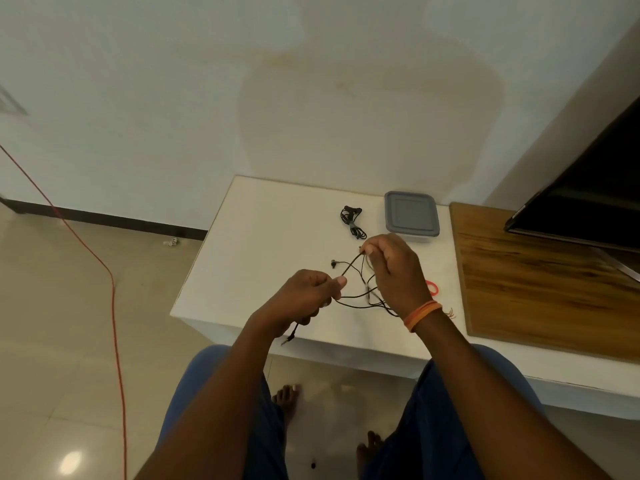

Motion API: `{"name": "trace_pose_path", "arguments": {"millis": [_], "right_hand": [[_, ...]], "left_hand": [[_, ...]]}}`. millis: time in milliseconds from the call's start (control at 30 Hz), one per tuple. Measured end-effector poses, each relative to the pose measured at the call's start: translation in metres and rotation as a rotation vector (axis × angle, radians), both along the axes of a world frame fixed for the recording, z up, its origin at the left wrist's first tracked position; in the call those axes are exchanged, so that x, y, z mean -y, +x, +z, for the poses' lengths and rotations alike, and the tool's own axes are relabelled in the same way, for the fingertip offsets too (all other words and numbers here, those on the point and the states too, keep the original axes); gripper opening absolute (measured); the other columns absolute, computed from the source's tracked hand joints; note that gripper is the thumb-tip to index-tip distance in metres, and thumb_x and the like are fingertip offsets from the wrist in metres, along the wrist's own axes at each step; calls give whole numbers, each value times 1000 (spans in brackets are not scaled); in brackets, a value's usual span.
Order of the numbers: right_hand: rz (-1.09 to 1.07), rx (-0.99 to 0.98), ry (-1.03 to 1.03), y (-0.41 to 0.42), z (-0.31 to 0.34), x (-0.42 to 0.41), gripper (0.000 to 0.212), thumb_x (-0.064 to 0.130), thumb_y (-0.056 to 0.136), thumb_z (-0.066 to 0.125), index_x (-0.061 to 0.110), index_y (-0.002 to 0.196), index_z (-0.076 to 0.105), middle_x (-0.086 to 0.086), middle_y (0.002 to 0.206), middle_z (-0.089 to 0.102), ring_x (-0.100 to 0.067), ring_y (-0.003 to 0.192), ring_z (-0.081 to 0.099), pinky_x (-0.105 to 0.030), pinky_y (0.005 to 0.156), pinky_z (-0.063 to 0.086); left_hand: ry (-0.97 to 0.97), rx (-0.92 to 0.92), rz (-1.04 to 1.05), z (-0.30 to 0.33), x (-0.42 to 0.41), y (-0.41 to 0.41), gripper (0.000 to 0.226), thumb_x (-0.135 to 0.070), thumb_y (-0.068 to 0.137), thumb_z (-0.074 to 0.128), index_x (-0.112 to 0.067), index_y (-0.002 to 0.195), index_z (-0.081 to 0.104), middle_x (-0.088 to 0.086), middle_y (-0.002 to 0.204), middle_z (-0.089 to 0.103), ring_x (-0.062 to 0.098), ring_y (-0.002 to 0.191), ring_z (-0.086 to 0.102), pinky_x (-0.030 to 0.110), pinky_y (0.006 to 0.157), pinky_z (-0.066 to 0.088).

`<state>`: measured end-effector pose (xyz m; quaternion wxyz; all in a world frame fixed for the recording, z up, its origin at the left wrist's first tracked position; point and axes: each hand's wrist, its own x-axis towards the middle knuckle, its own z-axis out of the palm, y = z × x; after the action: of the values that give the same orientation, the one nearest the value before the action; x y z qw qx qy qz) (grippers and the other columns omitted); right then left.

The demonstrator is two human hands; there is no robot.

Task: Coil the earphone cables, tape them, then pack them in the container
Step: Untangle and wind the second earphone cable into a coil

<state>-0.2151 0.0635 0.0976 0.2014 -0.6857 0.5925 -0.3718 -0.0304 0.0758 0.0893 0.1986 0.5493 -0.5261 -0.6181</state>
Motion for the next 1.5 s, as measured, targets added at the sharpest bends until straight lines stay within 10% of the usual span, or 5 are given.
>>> {"name": "trace_pose_path", "arguments": {"millis": [433,700,900,1333,1500], "right_hand": [[-175,166,-6,-1,-2,3,16,8,95,52,7,88,67,-2,88,67,-15,85,60,-18,75,44],[44,326,387,20,6,-18,24,13,84,62,32,71,59,15,63,60,-9,68,56,-32,75,47],[239,56,294,32,-12,-28,22,22,96,55,10,86,70,3,64,60,-4,59,51,-25,61,41],[286,93,370,32,-10,-33,15,20,89,65,17,100,76,9,61,61,-3,58,55,-13,62,44],[291,134,321,31,-5,-33,14,12,87,66,16,94,77,14,71,68,-2,67,63,-17,67,49]], "left_hand": [[398,-532,-548,19,-17,-27,32,-32,105,39,-13,114,63,0,60,50,2,37,24,18,37,17],[340,-1181,-109,46,-6,-35,32,-19,102,39,-9,128,55,4,78,58,1,37,36,10,33,29],[-3,-680,692,27,9,-28,43,5,101,39,-16,138,40,7,110,58,13,61,62,24,49,49],[-412,10,653,-3,9,-22,51,10,99,29,-14,144,37,2,125,53,12,116,55,33,102,47],[-314,-29,468,-9,4,-26,34,-4,103,32,-19,129,49,-1,103,67,12,77,70,23,56,55]]}}
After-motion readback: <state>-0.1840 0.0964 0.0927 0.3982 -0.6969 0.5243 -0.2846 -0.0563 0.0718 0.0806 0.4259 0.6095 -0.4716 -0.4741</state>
